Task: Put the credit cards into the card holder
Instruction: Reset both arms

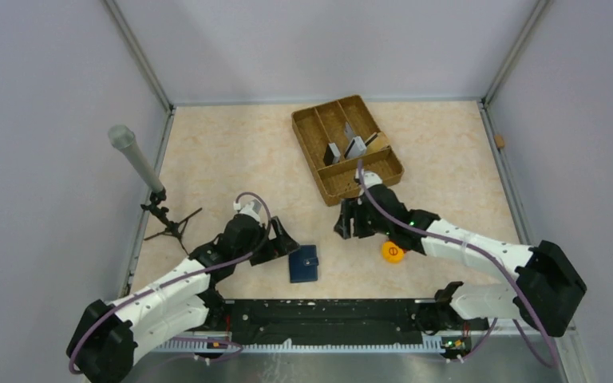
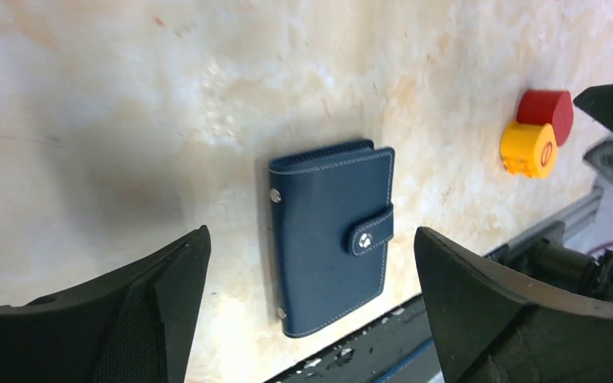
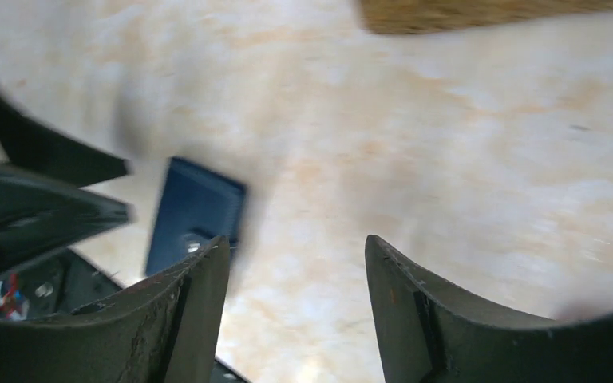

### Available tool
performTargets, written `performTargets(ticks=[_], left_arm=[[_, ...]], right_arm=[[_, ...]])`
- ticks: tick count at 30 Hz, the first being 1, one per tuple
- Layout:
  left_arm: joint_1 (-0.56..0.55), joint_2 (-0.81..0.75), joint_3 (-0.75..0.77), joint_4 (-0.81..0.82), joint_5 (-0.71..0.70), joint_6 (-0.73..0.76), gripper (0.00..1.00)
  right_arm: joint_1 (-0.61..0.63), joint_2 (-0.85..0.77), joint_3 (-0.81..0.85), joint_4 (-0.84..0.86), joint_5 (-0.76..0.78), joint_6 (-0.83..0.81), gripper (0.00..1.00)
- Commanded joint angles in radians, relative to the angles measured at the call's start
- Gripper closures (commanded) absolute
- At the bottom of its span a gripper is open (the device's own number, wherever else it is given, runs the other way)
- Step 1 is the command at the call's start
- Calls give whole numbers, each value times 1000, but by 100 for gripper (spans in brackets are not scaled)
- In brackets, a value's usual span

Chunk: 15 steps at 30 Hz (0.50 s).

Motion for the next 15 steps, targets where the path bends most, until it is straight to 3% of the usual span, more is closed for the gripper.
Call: performTargets(ticks=[1, 8, 15], left_arm=[[94, -52, 114, -166, -113, 147, 1], [330, -86, 316, -351, -118, 330, 1], [402, -227, 514, -464, -339, 486, 1]], right_arm=[[-198, -100, -78, -30, -59, -67, 37], [-496, -268, -50, -191, -69, -171, 33], [-540, -463, 15, -290, 204, -171, 30]])
